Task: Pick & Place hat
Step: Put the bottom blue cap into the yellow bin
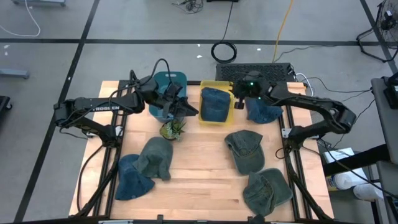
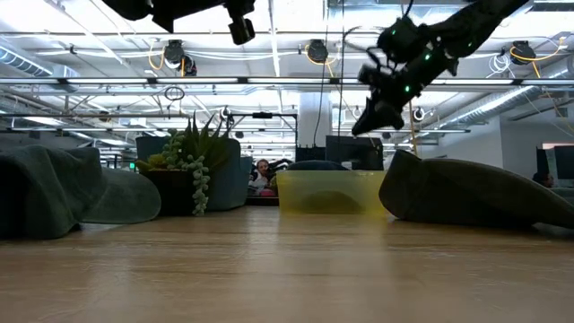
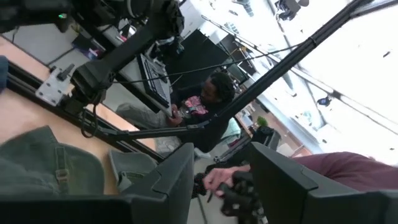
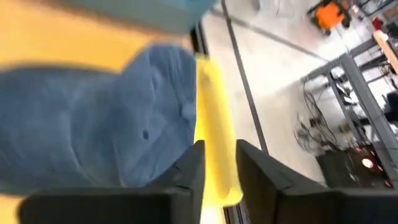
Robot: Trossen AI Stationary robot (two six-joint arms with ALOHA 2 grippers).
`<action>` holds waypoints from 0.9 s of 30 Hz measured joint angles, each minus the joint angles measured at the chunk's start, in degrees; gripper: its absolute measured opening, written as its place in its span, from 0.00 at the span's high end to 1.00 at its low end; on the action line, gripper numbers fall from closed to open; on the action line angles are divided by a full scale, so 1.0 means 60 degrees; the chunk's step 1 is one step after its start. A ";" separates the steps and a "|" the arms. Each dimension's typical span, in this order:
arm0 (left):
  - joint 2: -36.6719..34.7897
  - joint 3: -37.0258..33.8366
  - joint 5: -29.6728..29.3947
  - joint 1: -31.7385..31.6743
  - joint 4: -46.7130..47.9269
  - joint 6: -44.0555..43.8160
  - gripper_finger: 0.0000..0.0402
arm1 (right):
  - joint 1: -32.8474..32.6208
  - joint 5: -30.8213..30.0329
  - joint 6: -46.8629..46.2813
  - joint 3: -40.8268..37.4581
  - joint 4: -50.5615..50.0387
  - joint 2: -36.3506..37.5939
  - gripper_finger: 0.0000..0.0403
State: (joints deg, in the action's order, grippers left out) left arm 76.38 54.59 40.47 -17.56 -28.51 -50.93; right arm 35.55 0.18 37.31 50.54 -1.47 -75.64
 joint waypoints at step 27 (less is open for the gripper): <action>0.0000 0.0004 -0.0427 -0.0141 -0.0744 0.1027 0.57 | -0.0120 0.5013 -0.7109 0.0000 0.1360 0.2341 0.38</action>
State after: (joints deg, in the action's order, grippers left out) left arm 76.38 54.61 37.91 -18.41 -32.98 -44.77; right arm 34.83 30.26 -5.34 50.54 6.69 -61.60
